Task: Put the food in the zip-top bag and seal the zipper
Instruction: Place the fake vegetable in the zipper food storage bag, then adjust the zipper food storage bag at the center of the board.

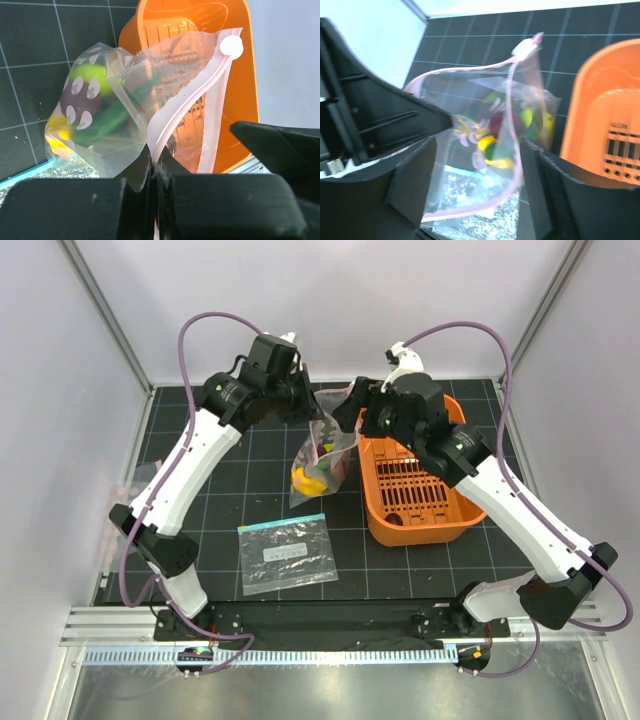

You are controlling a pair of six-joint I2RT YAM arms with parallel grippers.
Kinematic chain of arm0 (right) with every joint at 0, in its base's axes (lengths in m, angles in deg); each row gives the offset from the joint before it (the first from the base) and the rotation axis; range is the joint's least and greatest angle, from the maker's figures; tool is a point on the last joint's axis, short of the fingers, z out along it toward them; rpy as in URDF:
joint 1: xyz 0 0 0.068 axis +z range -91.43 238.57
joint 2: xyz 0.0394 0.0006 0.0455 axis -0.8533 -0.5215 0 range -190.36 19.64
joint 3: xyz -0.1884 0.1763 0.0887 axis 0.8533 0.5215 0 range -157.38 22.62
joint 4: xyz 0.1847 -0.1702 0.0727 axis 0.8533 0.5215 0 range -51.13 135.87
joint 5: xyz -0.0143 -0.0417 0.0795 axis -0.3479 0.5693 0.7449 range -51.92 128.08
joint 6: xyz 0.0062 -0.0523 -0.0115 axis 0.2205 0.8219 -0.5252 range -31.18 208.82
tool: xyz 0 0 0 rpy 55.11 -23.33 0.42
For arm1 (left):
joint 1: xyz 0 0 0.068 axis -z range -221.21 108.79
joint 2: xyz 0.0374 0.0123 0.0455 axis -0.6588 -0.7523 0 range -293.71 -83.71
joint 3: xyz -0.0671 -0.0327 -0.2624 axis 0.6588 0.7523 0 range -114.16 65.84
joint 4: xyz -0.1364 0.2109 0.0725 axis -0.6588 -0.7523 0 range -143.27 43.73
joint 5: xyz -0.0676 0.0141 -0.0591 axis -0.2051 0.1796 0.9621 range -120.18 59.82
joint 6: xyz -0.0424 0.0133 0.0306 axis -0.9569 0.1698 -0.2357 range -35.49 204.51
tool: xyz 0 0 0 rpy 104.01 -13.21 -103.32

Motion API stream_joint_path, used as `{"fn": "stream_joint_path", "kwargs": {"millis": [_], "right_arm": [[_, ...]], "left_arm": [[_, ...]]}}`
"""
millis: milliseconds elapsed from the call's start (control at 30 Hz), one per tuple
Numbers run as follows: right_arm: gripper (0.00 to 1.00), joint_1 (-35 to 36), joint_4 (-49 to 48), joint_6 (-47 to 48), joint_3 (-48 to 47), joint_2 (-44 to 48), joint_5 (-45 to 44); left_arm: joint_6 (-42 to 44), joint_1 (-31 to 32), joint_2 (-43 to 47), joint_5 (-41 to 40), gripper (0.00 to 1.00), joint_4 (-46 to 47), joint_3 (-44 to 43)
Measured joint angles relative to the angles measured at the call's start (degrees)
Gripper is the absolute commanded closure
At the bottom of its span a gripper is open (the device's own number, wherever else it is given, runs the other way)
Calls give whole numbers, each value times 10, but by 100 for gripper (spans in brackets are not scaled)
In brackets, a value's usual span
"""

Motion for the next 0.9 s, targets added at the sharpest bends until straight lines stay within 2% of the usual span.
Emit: {"fn": "stream_joint_path", "kwargs": {"millis": [233,333,367,533,567,600,767,900], "right_arm": [[37,0,86,-10,-51,-6,-42],[51,0,109,-17,-57,-17,-42],[60,0,116,-20,-57,-23,-42],[86,0,144,-24,-58,-47,-37],[94,0,148,-24,-58,-49,-37],[99,0,151,-23,-61,-49,-37],[99,0,177,-21,-111,-61,-40],[99,0,222,-10,-198,-97,-54]], "left_arm": [[1,0,9,-8,98,0,0],[2,0,14,-10,98,0,0],[2,0,16,-11,97,0,0],[5,0,19,-22,97,0,1],[5,-1,20,-24,97,0,2],[5,-2,21,-26,97,0,4],[10,-7,22,-35,97,2,21],[26,-9,22,-51,97,-1,24]]}}
